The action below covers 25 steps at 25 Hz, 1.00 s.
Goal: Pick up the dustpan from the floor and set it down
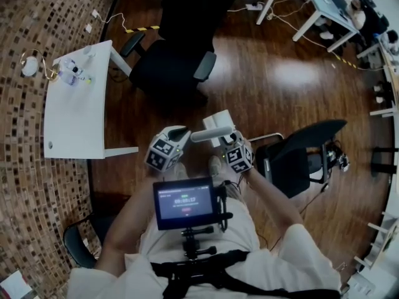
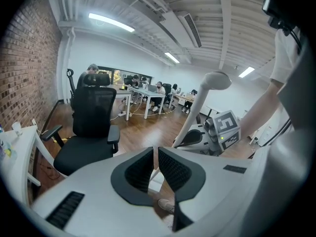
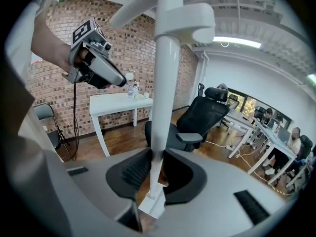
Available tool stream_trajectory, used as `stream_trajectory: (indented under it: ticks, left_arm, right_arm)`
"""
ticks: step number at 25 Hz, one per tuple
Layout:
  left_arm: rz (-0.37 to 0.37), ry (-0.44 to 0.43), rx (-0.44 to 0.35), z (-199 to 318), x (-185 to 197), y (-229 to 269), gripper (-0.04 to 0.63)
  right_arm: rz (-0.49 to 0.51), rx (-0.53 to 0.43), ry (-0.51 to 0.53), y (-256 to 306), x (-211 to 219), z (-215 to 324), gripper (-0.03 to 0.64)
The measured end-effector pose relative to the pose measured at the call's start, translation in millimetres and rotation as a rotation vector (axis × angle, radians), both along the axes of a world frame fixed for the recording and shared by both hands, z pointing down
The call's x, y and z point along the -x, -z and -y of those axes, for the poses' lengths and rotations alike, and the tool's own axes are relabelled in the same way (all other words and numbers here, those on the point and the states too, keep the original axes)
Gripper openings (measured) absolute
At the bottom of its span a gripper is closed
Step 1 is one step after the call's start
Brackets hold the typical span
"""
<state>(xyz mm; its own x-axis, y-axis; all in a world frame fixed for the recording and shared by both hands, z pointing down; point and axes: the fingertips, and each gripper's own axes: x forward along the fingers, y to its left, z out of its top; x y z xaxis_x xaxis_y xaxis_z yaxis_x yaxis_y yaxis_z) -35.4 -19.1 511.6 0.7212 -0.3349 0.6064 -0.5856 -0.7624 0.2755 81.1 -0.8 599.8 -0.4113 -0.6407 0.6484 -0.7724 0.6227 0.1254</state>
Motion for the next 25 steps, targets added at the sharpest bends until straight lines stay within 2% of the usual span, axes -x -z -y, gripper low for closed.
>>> stream_trajectory:
  ticks: [25]
  left_arm:
    - [0.080, 0.090, 0.071, -1.0, -3.9, -35.9, 0.025]
  right_arm:
    - [-0.024, 0.088, 0.104, -72.7, -17.9, 32.4, 0.094]
